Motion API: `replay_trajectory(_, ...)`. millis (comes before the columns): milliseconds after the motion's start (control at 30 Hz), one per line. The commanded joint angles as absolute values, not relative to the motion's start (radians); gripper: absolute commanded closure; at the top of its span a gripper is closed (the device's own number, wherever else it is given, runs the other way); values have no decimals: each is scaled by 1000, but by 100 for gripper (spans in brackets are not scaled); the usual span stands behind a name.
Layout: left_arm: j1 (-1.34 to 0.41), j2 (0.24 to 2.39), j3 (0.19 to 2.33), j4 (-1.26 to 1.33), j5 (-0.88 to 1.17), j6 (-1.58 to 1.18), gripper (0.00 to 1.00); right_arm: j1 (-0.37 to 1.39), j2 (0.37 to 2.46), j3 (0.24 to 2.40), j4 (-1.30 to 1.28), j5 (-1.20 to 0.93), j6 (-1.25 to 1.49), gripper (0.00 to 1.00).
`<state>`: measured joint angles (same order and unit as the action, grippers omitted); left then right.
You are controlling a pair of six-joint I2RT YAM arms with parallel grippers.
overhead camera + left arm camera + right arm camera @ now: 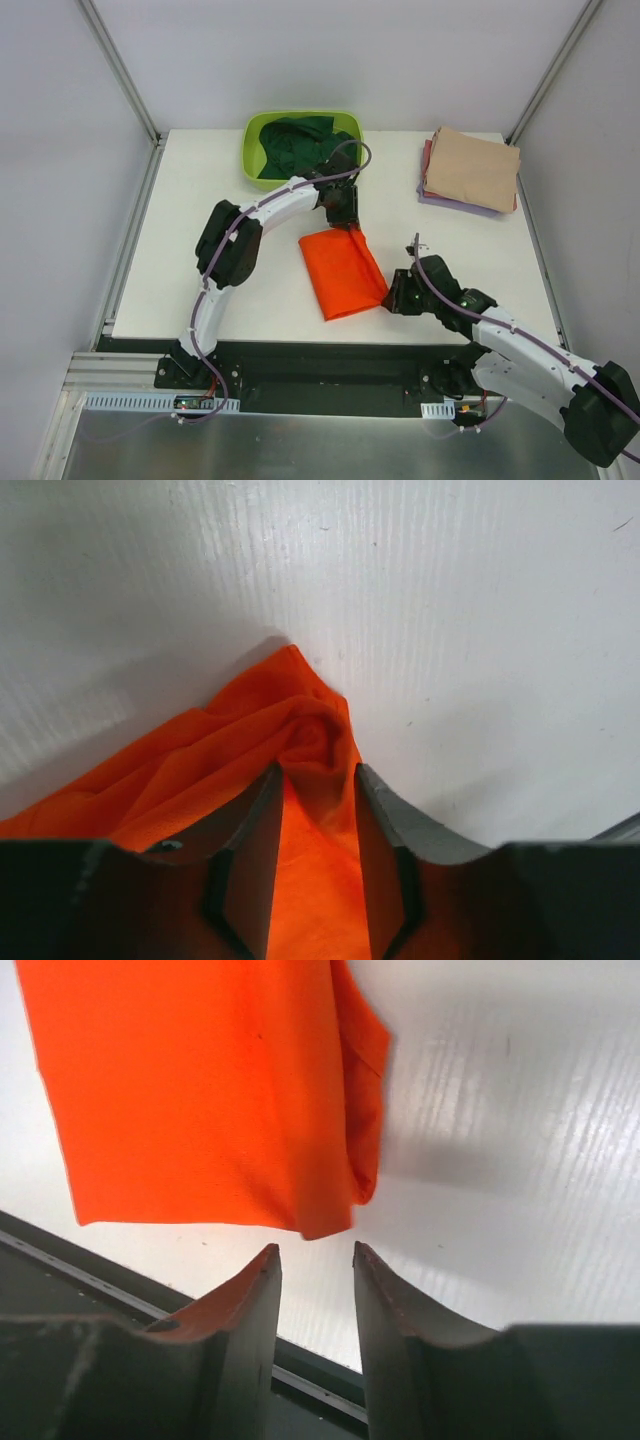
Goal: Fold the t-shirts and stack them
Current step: Fold the long partially folded tshirt into a neat square, then smooth out wrinkles on the folded tshirt
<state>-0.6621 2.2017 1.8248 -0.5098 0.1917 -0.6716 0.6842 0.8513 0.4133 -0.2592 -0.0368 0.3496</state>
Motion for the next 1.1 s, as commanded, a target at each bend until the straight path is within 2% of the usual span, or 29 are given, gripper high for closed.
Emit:
replay_trajectory(0, -663, 2188, 1887, -488, 192, -649, 52, 670, 853, 426, -327, 33, 384, 49)
replay_trajectory(67, -663, 2172, 1899, -488, 204, -641, 38, 667, 841, 457, -363, 83, 374, 31)
replay_trajectory(100, -661, 2157, 1902, -491, 234, -634, 25, 667, 836, 477, -402, 112, 367, 21)
replay_trajectory(133, -661, 2140, 1904, -488, 297, -621, 1, 667, 830, 495, -428, 142, 361, 15)
replay_trajectory(233, -663, 2067, 1872, -489, 385, -591, 1, 667, 818, 535, -468, 164, 310, 5)
replay_trajectory(400, -658, 1916, 1725, -486, 325, -554, 1, 667, 804, 603, -421, 30, 232, 0)
replay_trajectory(467, -655, 1891, 1666, -480, 322, -537, 1, 667, 816, 614, -350, -98, 215, 3)
replay_trajectory(667, -611, 1933, 1528, -430, 406, -548, 1, 667, 989, 595, -74, -370, 350, 4)
replay_trajectory(900, -537, 1980, 1376, -276, 478, -647, 1, 629, 1245, 613, -77, -238, 319, 4)
replay_trajectory(1067, -532, 1884, 1234, -247, 425, -707, 1, 557, 1379, 692, -101, -189, 243, 4)
